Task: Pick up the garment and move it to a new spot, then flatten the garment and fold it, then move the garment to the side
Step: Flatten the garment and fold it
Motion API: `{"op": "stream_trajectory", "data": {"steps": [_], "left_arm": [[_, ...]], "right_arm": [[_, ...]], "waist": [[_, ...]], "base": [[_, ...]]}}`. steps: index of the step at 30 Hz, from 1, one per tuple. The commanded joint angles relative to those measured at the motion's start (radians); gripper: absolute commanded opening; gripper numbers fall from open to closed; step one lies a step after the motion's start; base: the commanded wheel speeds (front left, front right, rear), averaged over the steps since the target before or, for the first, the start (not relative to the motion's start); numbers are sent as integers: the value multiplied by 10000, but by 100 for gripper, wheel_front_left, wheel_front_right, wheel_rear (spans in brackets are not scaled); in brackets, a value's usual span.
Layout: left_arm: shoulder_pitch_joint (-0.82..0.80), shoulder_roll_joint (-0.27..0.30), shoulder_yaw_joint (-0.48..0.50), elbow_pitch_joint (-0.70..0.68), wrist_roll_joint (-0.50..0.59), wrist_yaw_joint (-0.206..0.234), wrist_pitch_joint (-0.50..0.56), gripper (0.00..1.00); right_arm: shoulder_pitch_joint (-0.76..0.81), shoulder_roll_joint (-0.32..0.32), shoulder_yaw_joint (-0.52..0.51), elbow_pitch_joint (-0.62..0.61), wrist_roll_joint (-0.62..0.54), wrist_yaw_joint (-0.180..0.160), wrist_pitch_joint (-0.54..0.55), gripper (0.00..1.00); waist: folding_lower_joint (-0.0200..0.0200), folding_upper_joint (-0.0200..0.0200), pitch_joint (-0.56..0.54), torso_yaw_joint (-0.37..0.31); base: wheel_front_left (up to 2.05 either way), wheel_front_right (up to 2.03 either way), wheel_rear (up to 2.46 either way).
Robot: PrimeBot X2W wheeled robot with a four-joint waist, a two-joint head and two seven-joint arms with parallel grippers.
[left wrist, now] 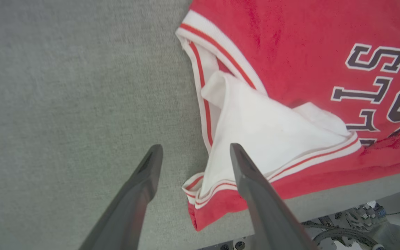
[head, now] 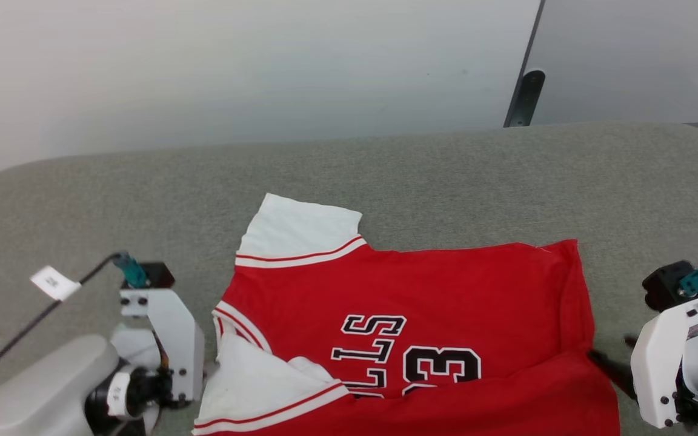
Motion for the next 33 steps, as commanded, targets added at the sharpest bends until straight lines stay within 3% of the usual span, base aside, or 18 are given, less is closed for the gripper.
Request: {"op": "stream_trajectory", "data": {"steps": [1, 4, 7, 11, 16, 22, 29, 33], "left_arm": [[-140, 91, 57, -145, 182, -85, -154, 100], [-408, 189, 294, -381, 560, -272, -838, 100], [-603, 176, 414, -328, 1007, -587, -1608, 100], [-980, 18, 636, 5, 1529, -1017, -2659, 100], [-1465, -318, 822, 640, 2012, -1579, -3717, 100], [-2372, -574, 824, 1752, 2339, -2434, -3928, 100], [-3930, -519, 745, 3462, 2222, -3527, -2463, 100], [-4762, -446, 672, 4436, 2146, -3933, -1439, 100]], "right_arm": [[150, -90, 53, -370, -114, -6, -597, 100], [316, -346, 230, -1053, -652, -6, -2345, 100], [410, -185, 95, -1354, -1448, -4, -4585, 100], [548, 280, -379, -1446, -3000, -9, -7349, 100], [872, 1410, -1165, -1334, -4543, -6, -9767, 100], [1013, 2334, -1391, -1487, -5260, -8, -10704, 100], [707, 2711, -1324, -2142, -5300, -8, -10846, 100], [639, 2909, -1327, -2384, -5204, -6, -10867, 100]], "waist": [[0, -1, -26, -75], [0, -1, 0, -204], [0, -1, 70, -369], [0, -1, 205, -619], [0, -1, 507, -990], [0, -1, 1082, -1503], [0, -1, 2141, -2290], [0, -1, 2766, -2704]], "base": [[0, 0, 0], [0, 0, 0], [0, 0, 0], [0, 0, 0], [0, 0, 0], [0, 0, 0], [0, 0, 0], [0, 0, 0]]}}
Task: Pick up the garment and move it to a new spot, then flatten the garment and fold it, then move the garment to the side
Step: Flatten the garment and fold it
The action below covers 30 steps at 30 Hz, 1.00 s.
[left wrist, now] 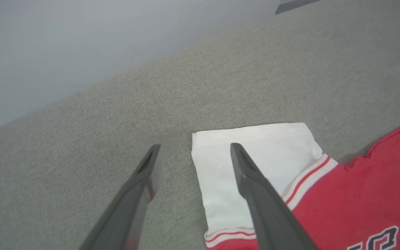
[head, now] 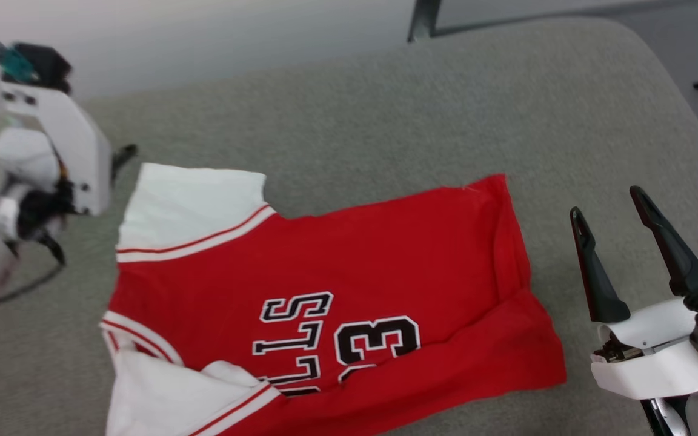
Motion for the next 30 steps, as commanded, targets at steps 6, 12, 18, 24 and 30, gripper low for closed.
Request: {"op": "stream_trajectory", "data": {"steps": [6, 12, 18, 24, 30], "left_arm": [[-764, -116, -110, 1172, -209, -294, 1263, 100], [-1127, -387, -339, 2057, -347, -262, 2524, 100], [-1052, -641, -655, 2612, -435, 44, 3671, 100], [-890, -1016, -654, 2884, -731, 107, 4184, 0], [-1266, -1226, -511, 2872, -575, -114, 3443, 0]], "right_arm": [[-47, 296, -162, -53, 185, -4, -63, 100], [42, 446, -329, -4, 324, -4, -31, 100], [-132, 440, -340, -46, 521, -4, 124, 100], [-262, 280, -149, -51, 752, -4, 433, 100], [-759, 4, 70, 100, 1492, -4, 1484, 100]], "waist": [[0, -1, 1306, -993], [0, -1, 1527, -995], [0, -1, 1601, -924], [0, -1, 1662, -844], [0, -1, 1719, -732]], "base": [[0, 0, 0], [0, 0, 0], [0, 0, 0], [0, 0, 0], [0, 0, 0]]}}
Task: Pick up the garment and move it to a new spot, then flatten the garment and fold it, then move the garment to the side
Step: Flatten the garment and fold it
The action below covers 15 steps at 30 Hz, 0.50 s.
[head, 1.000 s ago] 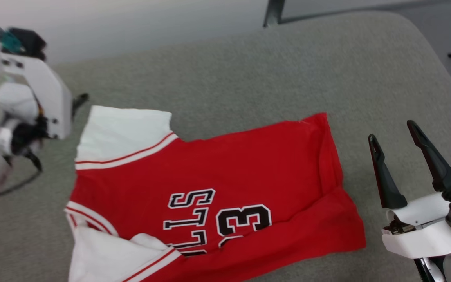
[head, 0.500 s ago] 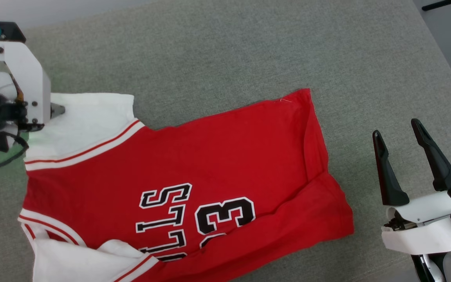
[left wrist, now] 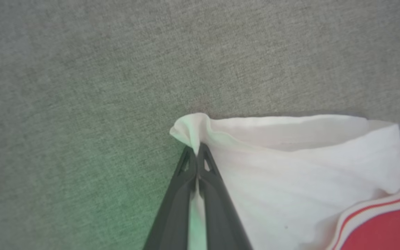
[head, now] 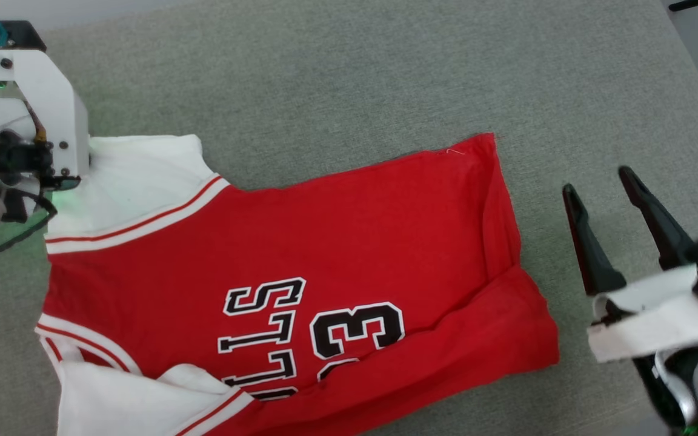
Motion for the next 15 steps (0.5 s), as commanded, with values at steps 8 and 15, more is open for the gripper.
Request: {"op": "stream_trajectory", "data": {"steps": [8, 15], "left_arm": [[-123, -685, -139, 310, 117, -220, -242, 0], [-593, -1252, -143, 593, 157, -414, -394, 0]], "right_arm": [[-2490, -1126, 959, 1277, 1894, -7, 4333, 100], [-4748, -1399, 1673, 3220, 2935, -1, 7261, 100]], "waist": [[0, 0, 187, 469], [0, 0, 508, 1003]], "base": [[0, 0, 0], [0, 0, 0]]}}
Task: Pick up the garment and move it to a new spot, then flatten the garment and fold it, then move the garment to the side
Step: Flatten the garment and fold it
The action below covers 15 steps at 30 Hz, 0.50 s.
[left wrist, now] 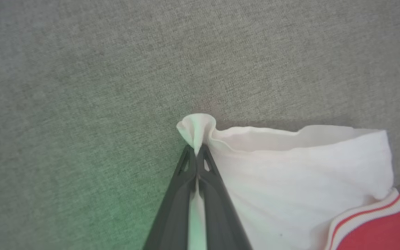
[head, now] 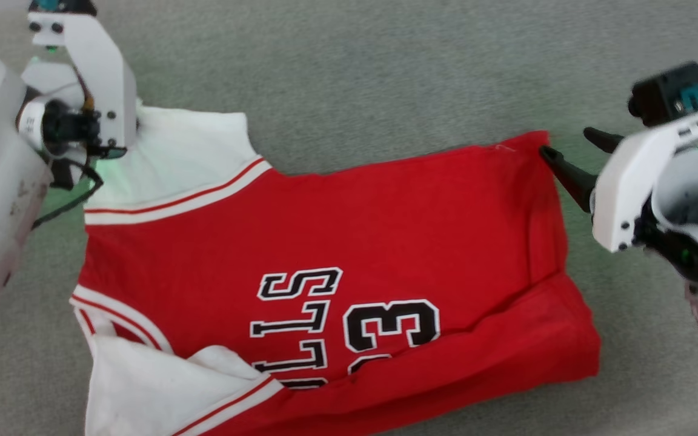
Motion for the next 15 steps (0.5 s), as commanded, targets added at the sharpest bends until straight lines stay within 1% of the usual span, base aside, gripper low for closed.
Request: {"op": "stream_trajectory", "data": {"steps": [1, 8, 14, 15], "left_arm": [[92, -201, -91, 85, 23, -88, -33, 0], [-215, -588, -127, 494, 100, -321, -229, 0], [-265, -811, -162, 928, 79, -533, -353, 0], [-274, -846, -156, 998, 58, -542, -365, 0]], "right_arm": [[-317, -48, 155, 333, 14, 3, 304, 100], [-1564, 145, 522, 2359, 394, 3, 1784, 100], [-1871, 328, 972, 3534, 608, 3, 2711, 100], [-1905, 326, 1057, 3667, 654, 3, 2884, 49]], "waist": [[0, -1, 225, 258], [0, -1, 525, 615], [0, -1, 593, 768], [0, -1, 591, 786]], "base": [[0, 0, 0], [0, 0, 0], [0, 0, 0], [0, 0, 0]]}}
